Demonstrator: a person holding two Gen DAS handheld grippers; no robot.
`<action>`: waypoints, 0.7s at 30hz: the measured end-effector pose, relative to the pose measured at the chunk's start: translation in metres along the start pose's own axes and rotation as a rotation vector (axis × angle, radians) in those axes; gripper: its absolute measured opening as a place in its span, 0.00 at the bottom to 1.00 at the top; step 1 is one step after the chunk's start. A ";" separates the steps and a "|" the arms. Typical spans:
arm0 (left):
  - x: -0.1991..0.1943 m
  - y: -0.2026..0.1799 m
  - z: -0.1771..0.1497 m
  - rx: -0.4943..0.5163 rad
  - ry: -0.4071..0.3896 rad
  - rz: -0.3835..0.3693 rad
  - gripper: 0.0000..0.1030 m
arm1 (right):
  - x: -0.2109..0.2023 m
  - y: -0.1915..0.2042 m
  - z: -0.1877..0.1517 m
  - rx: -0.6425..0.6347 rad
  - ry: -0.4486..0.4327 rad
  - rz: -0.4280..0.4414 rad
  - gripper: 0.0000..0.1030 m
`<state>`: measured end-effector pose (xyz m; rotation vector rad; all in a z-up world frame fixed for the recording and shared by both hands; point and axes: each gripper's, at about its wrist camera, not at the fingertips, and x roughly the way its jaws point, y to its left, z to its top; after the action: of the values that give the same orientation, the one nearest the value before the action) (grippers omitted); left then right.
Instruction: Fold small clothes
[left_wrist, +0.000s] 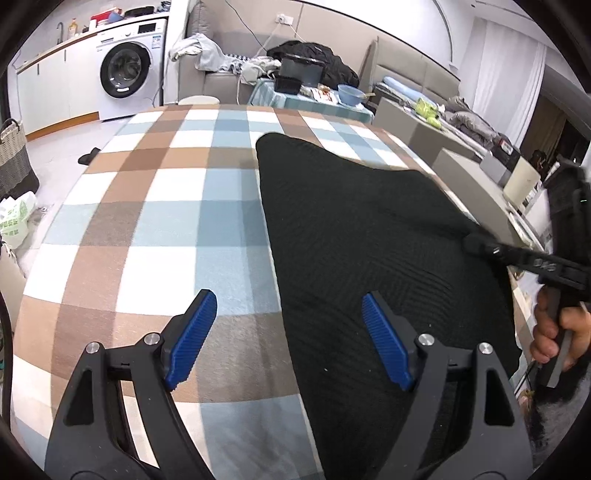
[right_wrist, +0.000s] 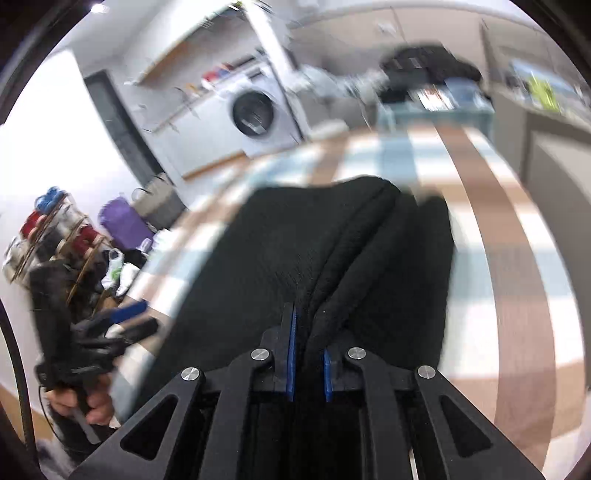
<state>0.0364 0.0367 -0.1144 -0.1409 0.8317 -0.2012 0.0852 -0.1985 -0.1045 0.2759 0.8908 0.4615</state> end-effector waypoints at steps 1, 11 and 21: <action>0.002 -0.004 -0.002 0.008 0.010 -0.003 0.77 | 0.008 -0.012 -0.005 0.033 0.031 0.008 0.12; 0.009 -0.022 -0.009 0.066 0.030 -0.012 0.77 | 0.034 -0.036 0.008 0.134 0.051 0.071 0.18; 0.008 -0.015 -0.006 0.045 0.031 -0.013 0.77 | -0.006 -0.023 0.036 0.007 -0.066 -0.067 0.11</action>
<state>0.0350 0.0199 -0.1212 -0.1006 0.8565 -0.2343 0.1169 -0.2229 -0.0881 0.2656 0.8352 0.3854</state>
